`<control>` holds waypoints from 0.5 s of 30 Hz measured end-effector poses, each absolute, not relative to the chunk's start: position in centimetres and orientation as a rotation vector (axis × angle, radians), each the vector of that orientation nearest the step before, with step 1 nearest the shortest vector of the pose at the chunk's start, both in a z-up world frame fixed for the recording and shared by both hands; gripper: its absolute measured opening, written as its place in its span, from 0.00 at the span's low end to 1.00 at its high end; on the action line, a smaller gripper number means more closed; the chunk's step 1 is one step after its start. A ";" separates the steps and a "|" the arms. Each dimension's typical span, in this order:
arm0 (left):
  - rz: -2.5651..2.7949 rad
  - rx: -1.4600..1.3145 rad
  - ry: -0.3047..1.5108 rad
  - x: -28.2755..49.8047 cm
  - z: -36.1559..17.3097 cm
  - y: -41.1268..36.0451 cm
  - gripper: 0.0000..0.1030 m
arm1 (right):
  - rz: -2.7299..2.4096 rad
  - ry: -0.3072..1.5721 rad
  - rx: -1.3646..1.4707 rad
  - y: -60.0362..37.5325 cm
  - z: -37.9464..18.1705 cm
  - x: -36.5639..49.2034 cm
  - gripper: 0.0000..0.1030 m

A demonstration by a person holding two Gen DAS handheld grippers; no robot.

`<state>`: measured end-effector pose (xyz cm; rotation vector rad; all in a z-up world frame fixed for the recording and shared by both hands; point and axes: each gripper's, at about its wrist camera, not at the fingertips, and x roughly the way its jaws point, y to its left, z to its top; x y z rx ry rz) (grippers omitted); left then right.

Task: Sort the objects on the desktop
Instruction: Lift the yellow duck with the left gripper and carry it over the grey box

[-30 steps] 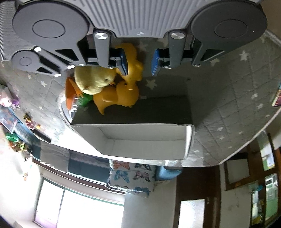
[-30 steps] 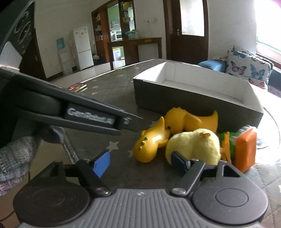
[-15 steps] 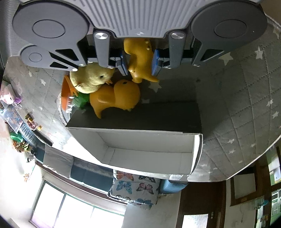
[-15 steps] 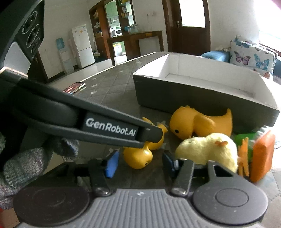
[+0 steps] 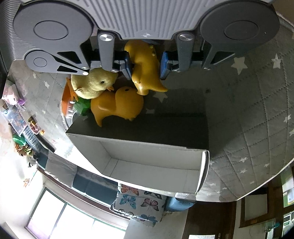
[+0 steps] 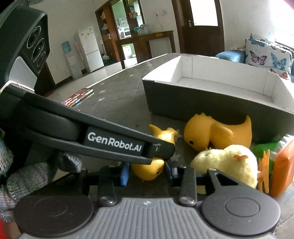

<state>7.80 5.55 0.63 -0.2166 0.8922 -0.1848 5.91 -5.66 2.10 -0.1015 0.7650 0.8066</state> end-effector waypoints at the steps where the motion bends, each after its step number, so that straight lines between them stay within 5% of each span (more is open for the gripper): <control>1: -0.185 -0.215 0.886 7.7 0.9 5.5 0.33 | 0.807 0.759 -0.102 -5.7 2.4 5.8 0.37; 15: -0.251 -0.188 0.735 13.5 6.8 1.3 0.33 | 0.723 0.599 -0.138 -9.6 8.7 10.0 0.37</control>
